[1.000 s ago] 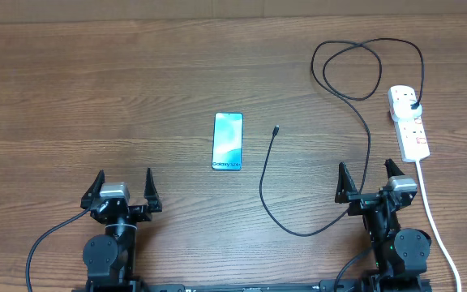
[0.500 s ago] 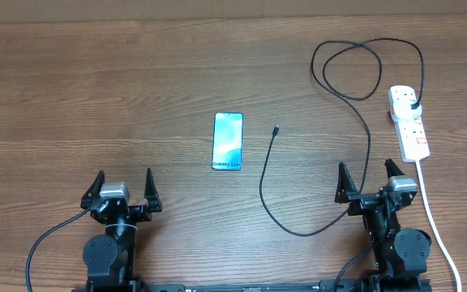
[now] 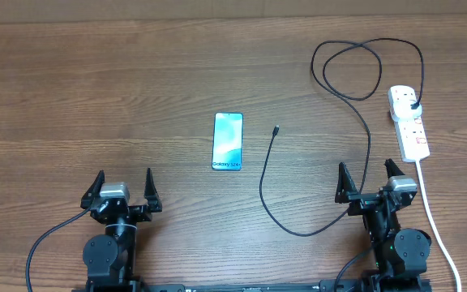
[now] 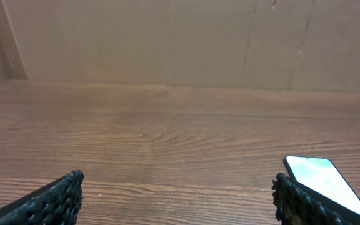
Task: Plug charger to phone and switch on socket
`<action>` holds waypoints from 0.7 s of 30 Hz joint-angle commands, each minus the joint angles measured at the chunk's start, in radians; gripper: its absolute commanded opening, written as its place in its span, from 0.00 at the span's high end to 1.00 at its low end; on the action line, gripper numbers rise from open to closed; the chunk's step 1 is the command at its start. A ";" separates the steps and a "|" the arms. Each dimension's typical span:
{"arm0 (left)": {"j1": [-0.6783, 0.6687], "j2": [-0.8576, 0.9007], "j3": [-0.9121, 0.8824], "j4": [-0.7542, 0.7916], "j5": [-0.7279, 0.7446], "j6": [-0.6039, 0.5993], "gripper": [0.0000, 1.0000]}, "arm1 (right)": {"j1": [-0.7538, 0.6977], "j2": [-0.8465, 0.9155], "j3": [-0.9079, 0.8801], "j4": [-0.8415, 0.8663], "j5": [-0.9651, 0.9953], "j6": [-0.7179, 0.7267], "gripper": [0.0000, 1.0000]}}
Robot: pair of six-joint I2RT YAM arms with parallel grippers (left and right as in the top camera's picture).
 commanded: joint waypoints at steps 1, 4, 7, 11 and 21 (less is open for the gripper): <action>0.007 -0.010 -0.004 0.001 0.008 0.022 0.01 | -0.001 -0.010 -0.010 0.005 0.006 -0.005 0.00; 0.007 -0.010 -0.004 0.001 0.008 0.022 0.00 | -0.001 -0.010 -0.010 0.006 0.006 -0.005 0.00; 0.007 -0.010 -0.004 0.001 0.008 0.022 0.00 | -0.001 -0.010 -0.010 0.005 0.006 -0.005 0.00; 0.007 -0.010 -0.004 0.001 0.008 0.022 0.00 | -0.001 -0.010 -0.010 0.005 0.006 -0.005 0.00; 0.007 -0.010 -0.004 0.001 0.016 0.008 0.00 | -0.001 -0.010 -0.010 0.005 0.006 -0.005 0.00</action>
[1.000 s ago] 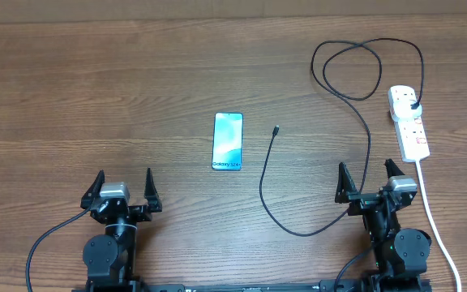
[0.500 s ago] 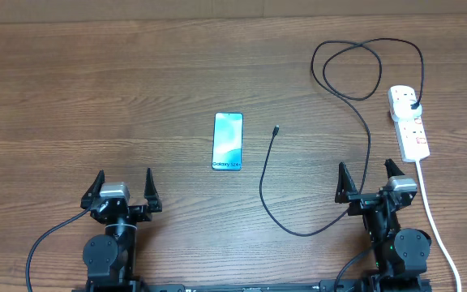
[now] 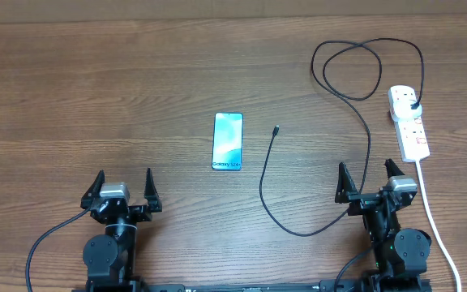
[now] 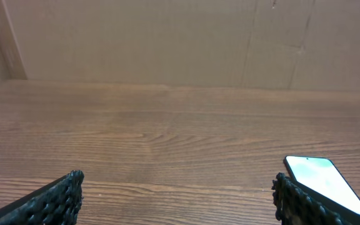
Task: Plug charger to phone and switch on socket
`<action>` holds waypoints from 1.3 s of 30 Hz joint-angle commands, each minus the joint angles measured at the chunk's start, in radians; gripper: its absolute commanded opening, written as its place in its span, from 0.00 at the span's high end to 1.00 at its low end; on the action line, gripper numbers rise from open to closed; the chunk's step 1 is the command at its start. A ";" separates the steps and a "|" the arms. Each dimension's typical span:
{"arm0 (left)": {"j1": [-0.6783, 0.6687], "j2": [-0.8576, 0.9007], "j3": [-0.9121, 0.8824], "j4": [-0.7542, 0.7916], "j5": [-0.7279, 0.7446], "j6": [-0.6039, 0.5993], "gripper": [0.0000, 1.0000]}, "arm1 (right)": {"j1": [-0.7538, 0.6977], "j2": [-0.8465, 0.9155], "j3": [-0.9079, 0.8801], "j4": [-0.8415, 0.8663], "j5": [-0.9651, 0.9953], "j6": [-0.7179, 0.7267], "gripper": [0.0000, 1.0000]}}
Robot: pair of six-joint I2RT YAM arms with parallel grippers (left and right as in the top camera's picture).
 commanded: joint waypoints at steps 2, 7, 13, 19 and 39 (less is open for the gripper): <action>0.007 -0.010 -0.004 0.001 0.045 -0.082 0.00 | -0.001 -0.010 -0.010 0.005 0.006 -0.005 0.00; 0.007 -0.010 -0.004 0.003 0.057 -0.396 0.00 | -0.001 -0.010 -0.010 0.006 0.006 -0.005 0.00; 0.007 -0.010 -0.004 0.004 0.057 -0.542 0.00 | -0.001 -0.010 -0.010 0.005 0.006 -0.005 0.00; 0.007 -0.010 -0.004 0.036 0.105 -0.584 0.00 | -0.001 -0.010 -0.010 0.006 0.006 -0.005 0.00; 0.004 0.316 0.499 -0.014 0.372 -0.327 0.00 | -0.001 -0.010 -0.010 0.005 0.006 -0.005 0.00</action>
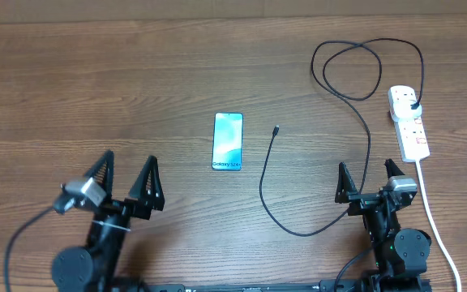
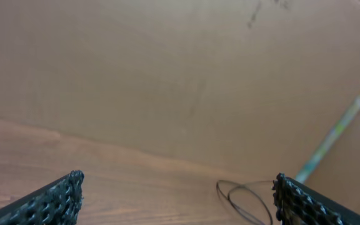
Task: Plug charger to phone and switch on socket
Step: 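Move the left gripper over the phone and lower toward it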
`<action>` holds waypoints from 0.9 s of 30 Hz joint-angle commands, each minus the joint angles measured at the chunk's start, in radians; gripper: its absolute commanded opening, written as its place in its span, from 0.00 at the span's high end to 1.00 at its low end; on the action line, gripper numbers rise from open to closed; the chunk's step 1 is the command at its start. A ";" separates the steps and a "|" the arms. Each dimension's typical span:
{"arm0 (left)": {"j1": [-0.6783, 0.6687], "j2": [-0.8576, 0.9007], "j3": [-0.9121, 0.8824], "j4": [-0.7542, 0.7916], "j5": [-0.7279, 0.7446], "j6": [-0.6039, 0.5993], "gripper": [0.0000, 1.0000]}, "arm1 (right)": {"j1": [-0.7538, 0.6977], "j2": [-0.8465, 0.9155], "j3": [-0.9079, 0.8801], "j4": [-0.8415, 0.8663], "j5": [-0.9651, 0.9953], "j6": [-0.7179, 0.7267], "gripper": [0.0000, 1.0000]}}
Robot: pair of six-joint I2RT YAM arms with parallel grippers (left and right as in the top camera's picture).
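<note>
The phone (image 1: 228, 141) lies face up mid-table, its screen lit. A black charger cable (image 1: 267, 188) runs from its free plug tip (image 1: 276, 129) right of the phone, loops at the back (image 1: 355, 69), and ends in the white socket strip (image 1: 409, 122) at the far right. My left gripper (image 1: 128, 173) is open, raised at the front left and turned towards the right. In the left wrist view its fingertips (image 2: 61, 199) frame the cable loop (image 2: 245, 199) far off; the phone is out of that view. My right gripper (image 1: 366, 177) stands open at the front right, near the cable.
A cardboard wall (image 2: 167, 75) backs the table's far edge. The strip's white lead (image 1: 438, 227) runs down the right side, past the right arm's base (image 1: 400, 247).
My left gripper has lifted and swung to point right and higher. Its wrist view now shows wall and cable loop, not the phone. The right arm, phone and cable are unchanged.
At both earlier moments both grippers rested open at the front, the left one facing straight back with the phone at its lower right. Nothing moved between them. Now the left arm has risen and turned rightward.
</note>
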 commanded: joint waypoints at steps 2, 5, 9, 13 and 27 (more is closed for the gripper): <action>0.004 0.255 0.270 -0.190 0.123 0.114 0.00 | -0.001 -0.010 -0.010 0.006 0.006 -0.005 0.00; 0.003 0.441 0.471 -0.442 0.123 0.144 0.00 | -0.001 -0.010 -0.010 0.006 0.006 -0.005 0.00; 0.003 0.701 0.743 -0.741 0.181 0.225 0.00 | -0.001 -0.010 -0.010 0.006 0.006 -0.005 0.00; 0.003 0.855 0.821 -0.791 0.405 0.238 0.00 | -0.001 -0.010 -0.010 0.006 0.006 -0.005 0.00; -0.194 1.067 0.987 -1.041 0.044 0.197 0.00 | -0.001 -0.010 -0.010 0.006 0.006 -0.005 0.00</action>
